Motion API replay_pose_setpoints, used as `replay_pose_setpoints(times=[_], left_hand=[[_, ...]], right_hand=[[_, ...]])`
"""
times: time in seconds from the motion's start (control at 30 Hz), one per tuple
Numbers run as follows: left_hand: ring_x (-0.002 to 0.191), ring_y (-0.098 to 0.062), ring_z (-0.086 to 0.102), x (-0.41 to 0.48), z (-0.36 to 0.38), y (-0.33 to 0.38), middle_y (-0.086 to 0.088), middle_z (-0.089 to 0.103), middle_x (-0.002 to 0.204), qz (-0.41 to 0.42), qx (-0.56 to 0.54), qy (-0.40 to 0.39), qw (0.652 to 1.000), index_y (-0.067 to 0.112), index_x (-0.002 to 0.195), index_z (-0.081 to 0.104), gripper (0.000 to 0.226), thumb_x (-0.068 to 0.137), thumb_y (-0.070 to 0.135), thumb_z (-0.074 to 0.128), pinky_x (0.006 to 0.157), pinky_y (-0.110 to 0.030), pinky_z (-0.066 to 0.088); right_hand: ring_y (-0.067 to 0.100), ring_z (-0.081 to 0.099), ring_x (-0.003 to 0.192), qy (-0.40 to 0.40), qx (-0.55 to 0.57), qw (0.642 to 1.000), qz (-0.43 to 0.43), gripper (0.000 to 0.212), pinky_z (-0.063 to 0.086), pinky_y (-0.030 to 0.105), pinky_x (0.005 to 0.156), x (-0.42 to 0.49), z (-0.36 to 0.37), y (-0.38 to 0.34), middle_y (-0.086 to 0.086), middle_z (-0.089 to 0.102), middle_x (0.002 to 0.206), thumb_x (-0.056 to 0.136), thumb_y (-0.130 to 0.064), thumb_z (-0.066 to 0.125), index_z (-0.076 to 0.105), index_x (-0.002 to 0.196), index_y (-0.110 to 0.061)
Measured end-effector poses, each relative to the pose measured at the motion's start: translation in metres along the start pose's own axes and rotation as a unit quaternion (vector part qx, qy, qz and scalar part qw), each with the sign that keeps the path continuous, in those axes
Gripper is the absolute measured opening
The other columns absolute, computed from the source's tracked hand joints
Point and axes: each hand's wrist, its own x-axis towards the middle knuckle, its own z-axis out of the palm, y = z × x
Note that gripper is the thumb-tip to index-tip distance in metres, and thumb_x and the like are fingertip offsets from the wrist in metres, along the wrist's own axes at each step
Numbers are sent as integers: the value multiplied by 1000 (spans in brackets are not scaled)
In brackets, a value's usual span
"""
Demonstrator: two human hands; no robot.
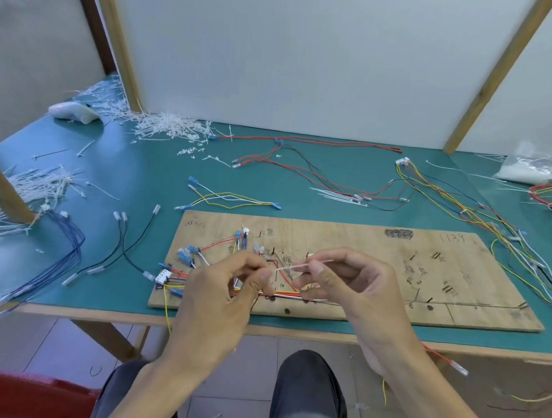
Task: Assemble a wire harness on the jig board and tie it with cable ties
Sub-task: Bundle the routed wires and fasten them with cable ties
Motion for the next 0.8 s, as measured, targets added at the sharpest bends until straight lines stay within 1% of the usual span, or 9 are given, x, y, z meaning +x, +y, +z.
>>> replay_pose_setpoints(times=[0.1,0.2,0.27,0.33,0.4,0.47,0.63,0.73,0.8], left_hand=[[83,-2,69,-1,-12,1,19,73,81,-8,5,-25,1000,34,92,71,9,100,34,67,69,-11,46],[79,-2,70,-3,-22,1,15,75,83,-30,-45,-35,998,32,91,73,9,98,27,70,69,-10,48],[78,-7,71,-3,-32,-1,9,76,83,-38,-92,-34,994,30,91,74,12,99,21,70,70,-15,52],[76,-6,71,-3,-41,-2,6,77,83,-42,-125,-35,991,28,94,75,12,98,18,71,67,-17,52],[77,-7,72,-3,-47,-2,3,77,84,-44,-146,-41,987,22,97,77,10,98,14,72,64,-21,55],[79,-11,73,-3,-53,0,1,78,86,-39,-152,-38,987,20,98,77,10,97,12,72,64,-23,57],[80,-17,76,1,-75,6,8,78,87,9,-55,-22,998,31,102,74,19,93,15,77,69,-24,59],[76,-13,77,9,-92,14,10,78,82,7,-2,-55,998,28,96,74,17,90,12,79,77,-37,62],[73,-12,76,17,-102,21,10,79,79,17,28,-84,996,26,94,74,18,88,9,78,79,-38,62]], right_hand=[[34,78,82,35,9,999,3,7,63,34,69,-10,8,0,21,79,97,94,-11,76,78,94,-4],[28,76,78,50,-10,999,16,5,62,31,67,-22,16,6,18,79,92,95,-11,75,78,91,-9],[23,77,81,30,-79,996,30,5,60,32,73,-30,21,11,10,80,88,94,-18,78,79,90,-16],[20,78,87,-13,-137,989,52,5,58,33,82,-38,26,14,3,81,88,92,-26,81,79,91,-21],[17,77,88,-34,-157,985,65,7,57,34,86,-43,33,15,1,81,88,92,-27,82,79,91,-21],[18,76,88,-27,-156,985,61,7,58,39,89,-47,42,14,1,81,89,92,-28,82,79,91,-23],[15,75,89,-5,-76,995,59,12,53,34,84,-55,64,16,5,81,92,87,-29,85,80,93,-20],[18,75,98,-39,-121,989,72,11,55,39,92,-49,71,16,-1,81,97,87,-29,87,80,95,-24],[13,75,99,-77,-155,982,74,13,56,35,91,-40,74,11,-6,81,99,88,-31,86,80,98,-27]])
